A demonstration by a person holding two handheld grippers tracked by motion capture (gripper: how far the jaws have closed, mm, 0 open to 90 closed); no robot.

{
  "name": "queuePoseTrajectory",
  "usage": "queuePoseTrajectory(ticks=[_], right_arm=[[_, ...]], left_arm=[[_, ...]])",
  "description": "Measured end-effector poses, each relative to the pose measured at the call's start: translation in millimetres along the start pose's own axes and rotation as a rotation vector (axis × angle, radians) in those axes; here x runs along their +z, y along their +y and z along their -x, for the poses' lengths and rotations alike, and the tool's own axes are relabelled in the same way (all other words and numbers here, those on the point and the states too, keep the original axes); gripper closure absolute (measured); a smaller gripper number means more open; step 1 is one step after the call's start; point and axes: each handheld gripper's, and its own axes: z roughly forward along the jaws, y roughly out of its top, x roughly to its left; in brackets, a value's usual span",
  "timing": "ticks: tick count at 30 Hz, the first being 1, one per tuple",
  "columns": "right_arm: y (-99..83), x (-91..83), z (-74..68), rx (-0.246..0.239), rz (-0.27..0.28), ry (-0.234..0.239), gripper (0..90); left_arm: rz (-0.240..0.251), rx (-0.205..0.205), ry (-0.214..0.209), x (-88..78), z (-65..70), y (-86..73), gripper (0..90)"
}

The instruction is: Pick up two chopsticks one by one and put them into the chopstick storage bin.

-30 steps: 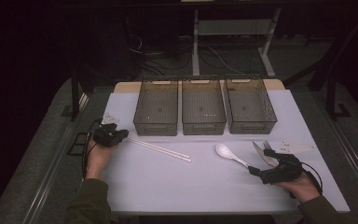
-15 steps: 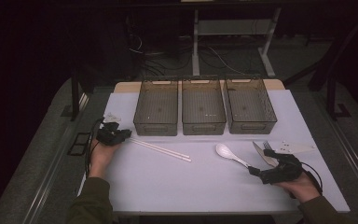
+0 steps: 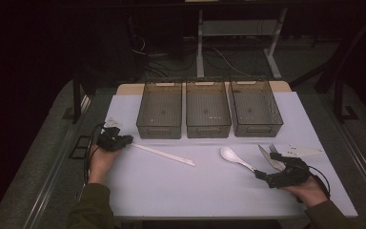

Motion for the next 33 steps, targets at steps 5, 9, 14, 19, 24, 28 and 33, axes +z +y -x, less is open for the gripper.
queuePoseTrajectory(ticks=[5, 9, 14, 19, 24, 28, 33], right_arm=[[-0.1, -0.3, 0.3, 0.001, 0.0, 0.001, 2.5], [0.0, 0.2, 0.0, 0.0, -0.003, 0.001, 2.6], [0.0, 0.1, -0.5, 0.0, -0.003, 0.001, 2.5], [-0.1, 0.2, -0.3, -0.001, -0.004, 0.003, 2.6], [-0.1, -0.2, -0.3, -0.001, -0.002, 0.001, 2.5], [0.0, -0.1, -0.6, -0.001, -0.004, 0.001, 2.5], [0.0, -0.2, -0.3, -0.001, -0.002, 0.001, 2.5]], left_arm=[[0.05, 0.006, -0.03, -17.4, 2.1, -4.7, 80.6], [0.047, 0.005, -0.055, -18.2, 2.9, -8.5, 79.8], [0.025, 0.025, -0.066, -10.1, 5.8, -7.9, 78.6], [0.03, 0.03, -0.08, -4.8, 8.7, -7.2, 78.2], [0.017, 0.04, -0.092, -6.8, 10.6, -7.9, 78.8], [0.0, 0.052, -0.1, -6.0, 12.5, -11.1, 79.1], [0.048, 0.061, -0.092, -10.0, 13.0, -6.0, 79.0]])
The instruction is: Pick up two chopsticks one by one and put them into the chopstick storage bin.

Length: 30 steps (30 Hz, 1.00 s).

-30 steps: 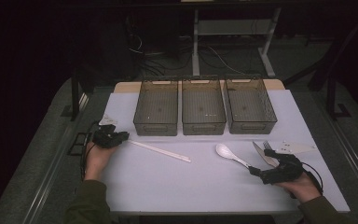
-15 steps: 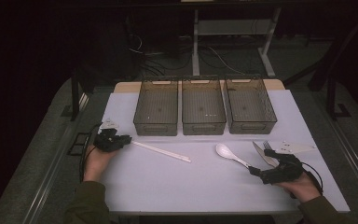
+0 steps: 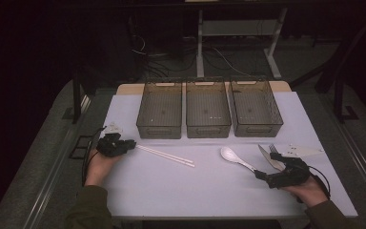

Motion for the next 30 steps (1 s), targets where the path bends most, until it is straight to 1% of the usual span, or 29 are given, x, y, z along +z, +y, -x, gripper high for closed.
queuePoseTrajectory(ticks=[1, 2, 4, 6, 7, 8, 11, 15, 16, 17, 20, 21, 24, 26, 30], right_arm=[[0.0, 0.2, -0.1, 0.0, -0.001, 0.0, 2.5], [0.0, 0.5, -0.2, -0.001, -0.003, 0.002, 2.5], [0.0, 1.0, -0.5, -0.001, -0.004, 0.001, 2.5], [0.0, 0.9, -0.6, -0.001, -0.004, 0.001, 2.5], [0.0, 0.7, -0.4, -0.002, -0.004, 0.001, 2.5], [0.0, 0.6, -0.1, -0.001, -0.004, 0.001, 2.5], [0.0, 0.6, 0.1, 0.001, -0.003, 0.001, 2.6], [-0.1, 0.6, -0.3, -0.002, -0.004, 0.001, 2.5], [0.0, 0.3, -0.4, 0.001, -0.003, 0.001, 2.5], [0.0, 0.3, -0.4, 0.001, -0.003, 0.001, 2.5], [0.0, 0.2, -0.5, 0.001, -0.003, 0.0, 2.5], [0.0, 0.2, -0.5, 0.002, -0.002, 0.001, 2.5], [0.0, 0.5, -0.1, -0.001, -0.003, 0.001, 2.5], [0.0, 0.4, -0.1, 0.001, -0.002, 0.001, 2.5], [0.0, 0.1, -0.4, 0.001, -0.003, 0.001, 2.6]], left_arm=[[0.0, 0.0, 0.0, 0.0, 0.0, 0.0, 79.1], [0.013, 0.002, 0.004, 1.2, -1.6, 2.3, 79.1], [0.011, 0.004, 0.003, 4.5, -3.0, 2.6, 79.2], [0.002, 0.0, 0.005, 6.2, -2.8, 2.0, 79.7], [-0.013, 0.006, 0.006, 8.4, -2.5, 0.6, 80.1], [-0.014, 0.006, 0.0, 8.0, -2.9, 0.5, 80.9], [-0.02, 0.009, 0.002, 7.3, -2.6, 0.2, 82.3], [-0.028, 0.018, -0.003, 6.3, -1.5, 0.3, 86.6], [-0.029, 0.028, 0.005, 6.4, -0.9, 0.4, 88.7], [-0.027, 0.037, 0.015, 6.7, -0.3, 0.7, 88.7], [-0.03, 0.048, 0.02, 8.0, 0.1, 1.5, 88.8], [-0.03, 0.053, 0.028, 8.6, 0.7, 1.7, 88.9], [-0.031, 0.053, 0.028, 9.6, 1.1, 1.6, 88.9], [-0.036, 0.057, 0.036, 9.3, 0.9, 1.3, 88.9], [-0.043, 0.045, 0.029, 7.8, 0.0, 0.2, 88.9]])
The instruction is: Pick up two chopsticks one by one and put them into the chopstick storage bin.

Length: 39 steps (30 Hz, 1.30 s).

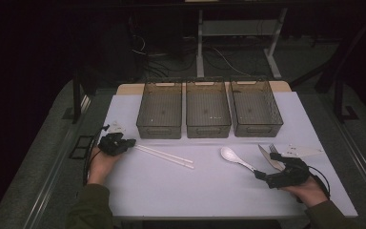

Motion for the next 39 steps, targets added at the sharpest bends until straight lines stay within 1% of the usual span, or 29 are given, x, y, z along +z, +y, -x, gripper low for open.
queuePoseTrajectory(ticks=[3, 5, 8, 9, 11, 12, 13, 14, 16, 17, 18, 20, 21, 23, 24, 26, 28, 29, 31, 34, 37, 39], right_arm=[[0.0, -0.1, 0.6, 0.002, 0.003, 0.0, 2.5], [0.0, 0.0, 0.6, 0.001, 0.002, 0.0, 2.5], [0.0, -0.1, 0.5, 0.001, 0.002, 0.0, 2.5], [0.0, -0.1, 0.5, 0.001, 0.002, 0.0, 2.5], [-0.1, -0.7, 0.9, 0.003, 0.004, 0.0, 2.5], [-0.1, -0.4, 1.3, -0.001, 0.006, 0.0, 2.5], [-0.1, -0.4, 1.3, -0.001, 0.006, 0.0, 2.5], [0.0, 0.0, 1.3, 0.001, 0.005, 0.0, 2.5], [0.0, 0.2, 1.3, -0.001, 0.005, 0.0, 2.5], [-0.1, 0.5, 1.0, -0.001, 0.001, 0.0, 2.5], [-0.1, 0.5, 1.0, -0.001, 0.001, 0.0, 2.5], [-0.1, 0.8, 1.0, 0.004, -0.003, 0.0, 2.5], [-0.1, 0.8, 1.0, 0.004, -0.003, 0.0, 2.5], [-0.1, 1.0, 1.3, 0.003, -0.004, 0.0, 2.5], [-0.2, 0.8, 1.1, 0.009, -0.007, -0.002, 2.5], [-0.2, 0.8, 1.3, 0.009, -0.006, -0.001, 2.5], [-0.4, 1.0, 1.3, 0.008, -0.008, 0.0, 2.5], [-0.4, 0.8, 1.0, 0.007, -0.008, 0.0, 2.5], [-0.5, 0.9, 0.9, 0.006, -0.009, 0.0, 2.5], [-0.5, 1.3, 1.2, 0.002, -0.007, 0.001, 2.5], [-0.5, 1.5, 1.2, 0.001, -0.008, 0.002, 2.5], [-0.5, 1.4, 1.2, 0.002, -0.009, 0.002, 2.5]], left_arm=[[-0.008, -0.001, -0.001, -2.7, 0.1, -1.3, 88.9], [-0.004, -0.003, -0.004, -3.9, -0.2, -2.7, 89.0], [0.003, 0.002, -0.002, -6.8, -1.3, -2.9, 88.9], [0.016, -0.001, -0.002, -8.6, -1.5, -2.5, 88.9], [0.028, 0.006, -0.018, -13.8, -2.3, -0.6, 87.6], [0.036, 0.02, -0.028, -16.9, -2.0, 0.2, 86.0], [0.036, 0.02, -0.028, -16.9, -2.0, 0.2, 85.7], [0.037, 0.03, -0.031, -17.7, -1.6, 0.5, 85.6], [0.033, 0.053, -0.024, -17.5, -1.9, 1.2, 84.8], [0.025, 0.052, -0.018, -16.6, -3.6, 1.5, 84.8], [0.014, 0.059, -0.008, -15.4, -5.8, 1.7, 84.8], [0.003, 0.041, 0.006, -12.8, -8.7, 0.1, 87.0], [0.002, 0.032, 0.004, -11.7, -10.8, -1.1, 87.0], [0.013, 0.007, -0.024, -11.0, -13.7, -3.7, 87.1], [0.016, 0.003, -0.033, -11.5, -15.0, -4.5, 86.9], [0.033, -0.02, -0.06, -12.5, -17.0, -6.4, 86.6], [0.031, -0.032, -0.065, -13.1, -17.7, -7.6, 86.1], [0.033, -0.048, -0.076, -12.3, -18.2, -9.4, 85.8], [0.028, -0.054, -0.08, -11.5, -18.3, -10.2, 84.8], [0.035, -0.062, -0.093, -9.2, -18.5, -10.7, 84.3], [0.034, -0.057, -0.115, -8.2, -18.2, -10.5, 84.4], [0.033, -0.06, -0.114, -8.5, -16.8, -10.3, 84.6]])
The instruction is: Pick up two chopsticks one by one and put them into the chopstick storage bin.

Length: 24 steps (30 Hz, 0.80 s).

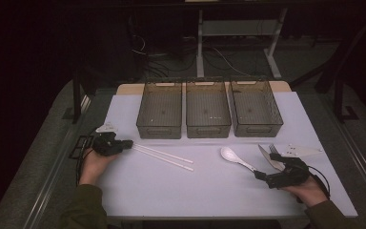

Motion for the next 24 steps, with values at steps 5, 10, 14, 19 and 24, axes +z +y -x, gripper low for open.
queuePoseTrajectory(ticks=[5, 10, 14, 19, 24], right_arm=[[0.0, -0.4, 0.1, -0.001, 0.001, -0.001, 2.5], [0.0, -0.3, 0.0, -0.001, 0.0, 0.0, 2.5], [-0.1, -0.3, -0.1, -0.003, 0.0, 0.001, 2.5], [-0.1, -1.2, 0.1, 0.001, 0.003, 0.0, 2.5], [-0.3, -1.6, 0.5, 0.001, 0.004, -0.001, 2.5]], left_arm=[[-0.003, 0.011, 0.028, -2.6, -1.2, -1.2, 82.6], [-0.016, 0.01, 0.023, -0.1, -1.6, -2.8, 80.5], [-0.018, 0.006, 0.015, -0.6, 0.8, -3.3, 81.1], [-0.032, 0.02, -0.001, -3.4, 8.4, -6.4, 81.2], [-0.041, 0.043, -0.021, -9.0, 19.9, -12.5, 81.3]])
